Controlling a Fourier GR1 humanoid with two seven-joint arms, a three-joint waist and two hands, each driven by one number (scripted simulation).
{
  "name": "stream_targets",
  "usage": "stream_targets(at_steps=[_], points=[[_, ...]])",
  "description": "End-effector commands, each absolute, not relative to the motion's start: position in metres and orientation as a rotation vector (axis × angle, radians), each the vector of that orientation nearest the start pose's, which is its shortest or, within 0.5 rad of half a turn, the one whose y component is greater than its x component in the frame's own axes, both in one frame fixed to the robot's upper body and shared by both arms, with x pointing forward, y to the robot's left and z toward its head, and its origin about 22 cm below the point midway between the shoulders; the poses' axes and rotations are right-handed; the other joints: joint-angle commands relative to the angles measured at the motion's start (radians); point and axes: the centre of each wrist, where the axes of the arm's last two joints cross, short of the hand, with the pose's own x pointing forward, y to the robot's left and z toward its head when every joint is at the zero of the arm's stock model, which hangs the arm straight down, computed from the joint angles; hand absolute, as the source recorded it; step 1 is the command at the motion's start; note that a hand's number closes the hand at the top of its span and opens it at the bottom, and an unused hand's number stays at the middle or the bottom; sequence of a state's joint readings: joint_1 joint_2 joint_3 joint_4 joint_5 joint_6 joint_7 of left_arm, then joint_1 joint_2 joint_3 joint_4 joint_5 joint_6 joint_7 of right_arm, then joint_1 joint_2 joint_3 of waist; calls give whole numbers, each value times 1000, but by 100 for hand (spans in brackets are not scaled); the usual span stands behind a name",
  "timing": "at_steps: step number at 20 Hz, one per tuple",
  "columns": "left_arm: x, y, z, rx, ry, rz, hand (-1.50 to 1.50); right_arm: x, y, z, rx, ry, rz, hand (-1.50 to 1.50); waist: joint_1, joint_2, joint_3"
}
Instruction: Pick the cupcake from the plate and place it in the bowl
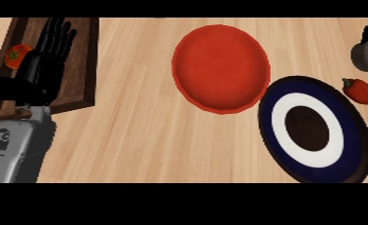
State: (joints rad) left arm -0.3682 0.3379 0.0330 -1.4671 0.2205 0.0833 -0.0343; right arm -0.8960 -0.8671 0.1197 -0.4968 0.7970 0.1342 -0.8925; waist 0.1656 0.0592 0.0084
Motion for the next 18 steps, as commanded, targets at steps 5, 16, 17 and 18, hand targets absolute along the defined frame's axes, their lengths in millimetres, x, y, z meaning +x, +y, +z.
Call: stream_targets(at_steps=[5, 16, 17, 18], points=[[321, 296, 100, 141, -1852, -47, 0, 404, -447, 256, -587, -1896, 1480, 150, -33, -21, -4], [322, 300, 94, 157, -1817, -27, 0, 441, -381, 290, -132, -2024, 1344, 150, -66, -32, -8], [318, 295, 87, 137, -1817, -25, 0, 439, -382, 300, -95, -2017, 1357, 150, -77, -37, -9], [323, 296, 96, 153, -1831, -32, 0, 447, -368, 284, -79, -2005, 1357, 150, -80, -33, -8]])
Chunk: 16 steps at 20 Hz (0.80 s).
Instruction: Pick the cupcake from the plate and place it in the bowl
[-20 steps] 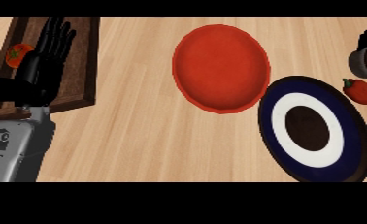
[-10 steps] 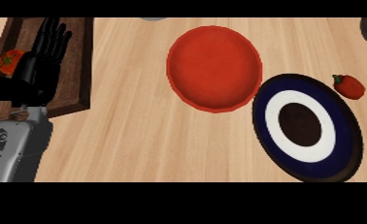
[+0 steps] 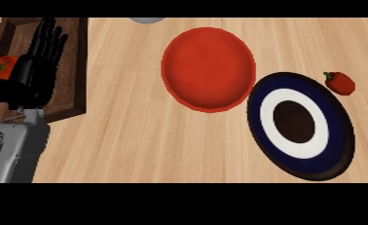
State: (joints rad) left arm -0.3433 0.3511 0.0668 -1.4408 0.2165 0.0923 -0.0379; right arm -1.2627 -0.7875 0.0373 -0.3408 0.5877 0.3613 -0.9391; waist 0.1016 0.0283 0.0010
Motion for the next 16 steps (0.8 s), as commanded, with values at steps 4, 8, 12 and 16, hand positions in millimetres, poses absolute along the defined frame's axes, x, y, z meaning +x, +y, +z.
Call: stream_targets(at_steps=[4, 8, 12, 16], points=[[314, 308, 87, 183, -1804, -15, 0, 460, -328, 295, 6, -1970, 1393, 150, -33, -14, -2], [308, 308, 81, 187, -1803, -9, 0, 470, -277, 306, 38, -1921, 1484, 150, -36, -18, -2], [302, 310, 82, 190, -1797, 11, 0, 475, -252, 291, 74, -1852, 1566, 150, -53, -22, -1], [296, 327, 73, 229, -1775, 2, 0, 480, -203, 276, 133, -1799, 1623, 150, -71, -26, -2]])
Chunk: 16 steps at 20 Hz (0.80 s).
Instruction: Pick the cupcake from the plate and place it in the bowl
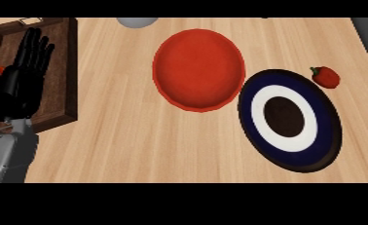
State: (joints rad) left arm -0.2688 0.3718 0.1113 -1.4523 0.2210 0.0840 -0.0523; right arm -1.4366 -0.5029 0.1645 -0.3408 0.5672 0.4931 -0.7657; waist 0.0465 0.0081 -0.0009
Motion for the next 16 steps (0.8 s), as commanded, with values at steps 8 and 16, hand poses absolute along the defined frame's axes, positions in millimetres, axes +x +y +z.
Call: stream_targets(at_steps=[8, 16], points=[[295, 319, 75, 234, -1797, 31, 0, 469, -133, 179, 92, -1782, 1668, 150, -37, -8, 1], [284, 315, 87, 192, -1799, 2, 0, 463, -116, 128, -63, -1605, 1584, -150, -9, -1, 1]])
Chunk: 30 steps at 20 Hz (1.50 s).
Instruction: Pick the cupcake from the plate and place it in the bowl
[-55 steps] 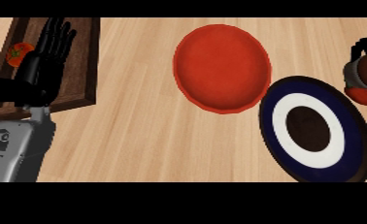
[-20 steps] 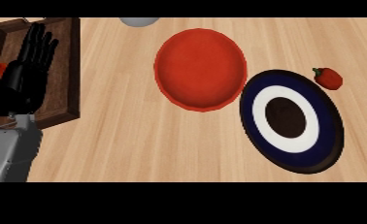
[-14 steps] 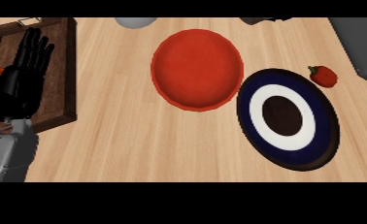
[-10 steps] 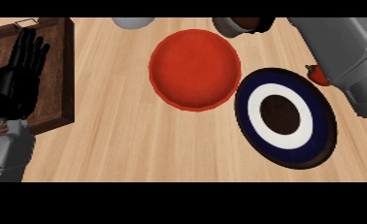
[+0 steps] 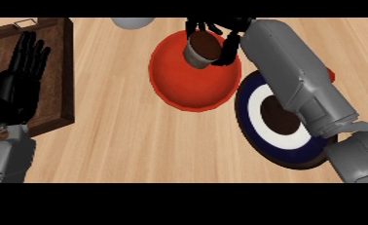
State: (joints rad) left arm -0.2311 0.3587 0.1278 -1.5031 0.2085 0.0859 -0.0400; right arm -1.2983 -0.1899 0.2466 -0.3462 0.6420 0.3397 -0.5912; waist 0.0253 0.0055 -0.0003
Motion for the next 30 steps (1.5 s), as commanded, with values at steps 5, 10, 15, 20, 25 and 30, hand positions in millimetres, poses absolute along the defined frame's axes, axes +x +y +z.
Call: stream_targets(at_steps=[5, 10, 15, 20, 25, 30], points=[[301, 319, 97, 220, -1809, 16, 0, 457, -109, 100, 159, -1567, 1434, -150, 8, 5, 1], [294, 328, 77, 216, -1784, 1, 0, 459, -108, 107, 290, -1705, 1184, -150, 4, 5, 0], [304, 308, 92, 188, -1796, -9, 0, 474, -143, 144, 242, -1826, 913, -150, 18, 13, 1], [312, 318, 85, 208, -1827, 0, 0, 477, -195, 138, 145, -1816, 729, -150, 29, 25, 0], [315, 305, 98, 174, -1841, -31, 0, 477, -253, 156, 154, -1804, 638, -150, 60, 42, 2], [314, 310, 92, 141, -1852, -38, 0, 467, -310, 167, 166, -1816, 585, -150, 72, 51, 3]])
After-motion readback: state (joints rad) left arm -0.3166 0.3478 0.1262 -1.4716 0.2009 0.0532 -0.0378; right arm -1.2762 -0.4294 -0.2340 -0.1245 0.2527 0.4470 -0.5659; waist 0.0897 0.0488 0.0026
